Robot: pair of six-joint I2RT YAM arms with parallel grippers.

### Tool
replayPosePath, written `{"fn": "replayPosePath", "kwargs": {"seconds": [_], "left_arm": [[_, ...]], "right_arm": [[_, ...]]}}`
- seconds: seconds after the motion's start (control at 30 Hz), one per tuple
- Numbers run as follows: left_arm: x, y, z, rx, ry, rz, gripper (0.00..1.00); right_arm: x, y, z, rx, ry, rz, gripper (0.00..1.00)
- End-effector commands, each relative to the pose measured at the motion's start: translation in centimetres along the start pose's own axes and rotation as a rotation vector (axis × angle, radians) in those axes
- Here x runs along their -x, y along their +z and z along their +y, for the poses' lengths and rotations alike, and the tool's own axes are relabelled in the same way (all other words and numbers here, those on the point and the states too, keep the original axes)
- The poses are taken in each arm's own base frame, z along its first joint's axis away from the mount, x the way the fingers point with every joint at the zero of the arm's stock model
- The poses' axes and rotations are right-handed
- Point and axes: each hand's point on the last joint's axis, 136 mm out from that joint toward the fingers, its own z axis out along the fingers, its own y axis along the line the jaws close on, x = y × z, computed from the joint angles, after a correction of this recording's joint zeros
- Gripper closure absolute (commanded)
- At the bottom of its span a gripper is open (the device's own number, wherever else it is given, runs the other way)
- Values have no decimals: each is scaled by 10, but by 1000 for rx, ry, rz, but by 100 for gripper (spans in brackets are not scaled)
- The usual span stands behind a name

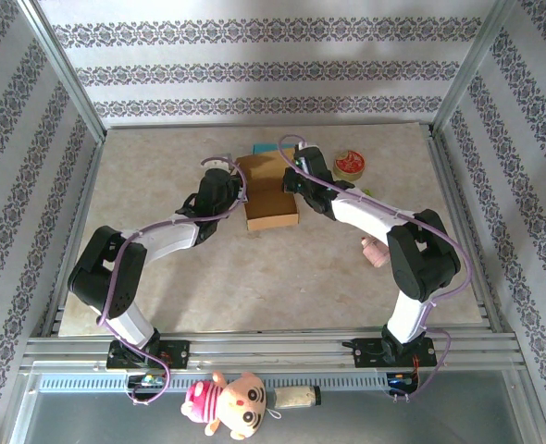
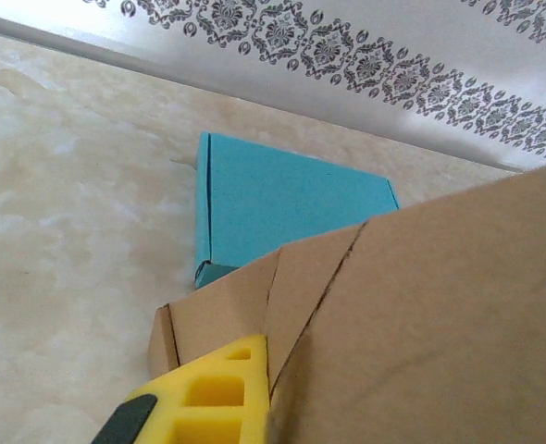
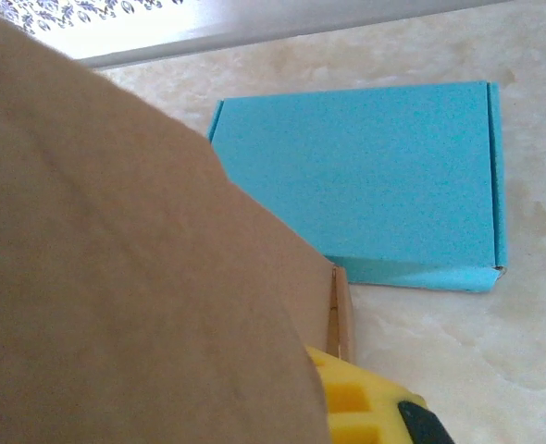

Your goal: Fold the paper box

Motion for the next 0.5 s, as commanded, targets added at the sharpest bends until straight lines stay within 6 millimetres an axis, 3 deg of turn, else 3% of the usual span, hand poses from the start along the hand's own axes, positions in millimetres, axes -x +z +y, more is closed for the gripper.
{"fn": "replayPosePath", "kwargs": {"seconds": [0.0, 0.17, 0.47], "left_arm": [[-32, -5, 1, -25, -27, 105, 100], [-39, -10, -2, -43, -30, 132, 100], [-72, -24, -1, -26, -5, 190, 99]], "right_arm": [[-34, 6, 3, 1, -35, 85, 100], [-42, 3, 6, -3, -70, 97, 100], [-70, 8, -6, -21, -145, 143, 98]]}}
